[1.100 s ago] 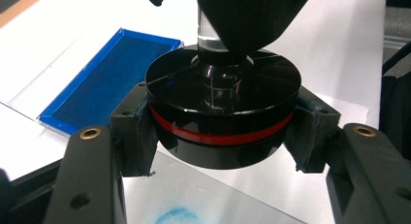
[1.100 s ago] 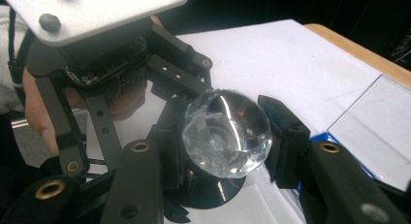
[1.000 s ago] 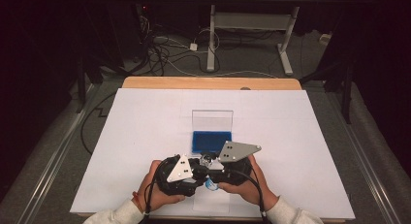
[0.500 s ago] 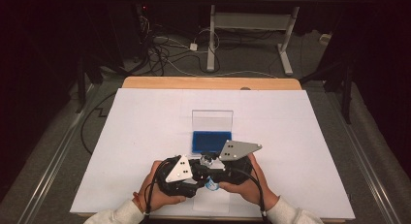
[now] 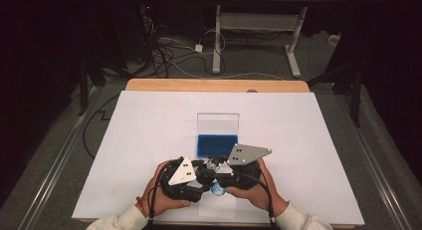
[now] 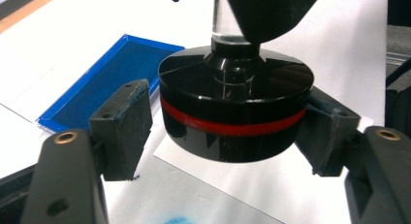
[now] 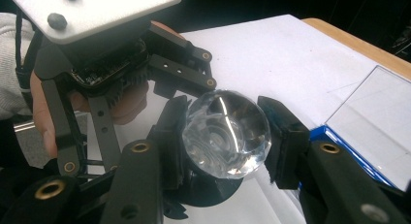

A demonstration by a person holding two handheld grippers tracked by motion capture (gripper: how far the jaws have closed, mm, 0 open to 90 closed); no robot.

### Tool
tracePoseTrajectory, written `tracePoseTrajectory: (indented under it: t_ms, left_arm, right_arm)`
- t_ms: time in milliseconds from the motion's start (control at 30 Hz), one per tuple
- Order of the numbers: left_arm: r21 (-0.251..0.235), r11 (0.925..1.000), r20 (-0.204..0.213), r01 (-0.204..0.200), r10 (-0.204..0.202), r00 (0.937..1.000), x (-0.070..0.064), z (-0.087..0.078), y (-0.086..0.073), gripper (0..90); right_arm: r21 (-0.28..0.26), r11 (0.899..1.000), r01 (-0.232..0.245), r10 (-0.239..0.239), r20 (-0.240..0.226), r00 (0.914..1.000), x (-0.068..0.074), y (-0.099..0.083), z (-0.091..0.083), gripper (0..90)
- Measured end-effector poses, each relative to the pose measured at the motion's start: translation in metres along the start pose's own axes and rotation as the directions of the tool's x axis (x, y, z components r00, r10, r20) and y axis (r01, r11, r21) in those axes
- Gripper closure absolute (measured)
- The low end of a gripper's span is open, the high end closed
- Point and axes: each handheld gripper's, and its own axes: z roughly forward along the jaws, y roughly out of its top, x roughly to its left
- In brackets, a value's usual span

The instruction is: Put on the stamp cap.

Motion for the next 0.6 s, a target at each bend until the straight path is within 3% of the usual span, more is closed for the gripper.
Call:
tracePoseTrajectory:
  t_ms: [600]
  left_arm:
    - [0.01, 0.9998, -0.051, 0.016, -0.016, 0.9986, 0.007, 0.0, -0.006, 18.1]
  right_arm:
    - [-0.025, 1.0, 0.011, -0.01, 0.027, 0.9996, -0.005, 0.004, -0.013, 57.4]
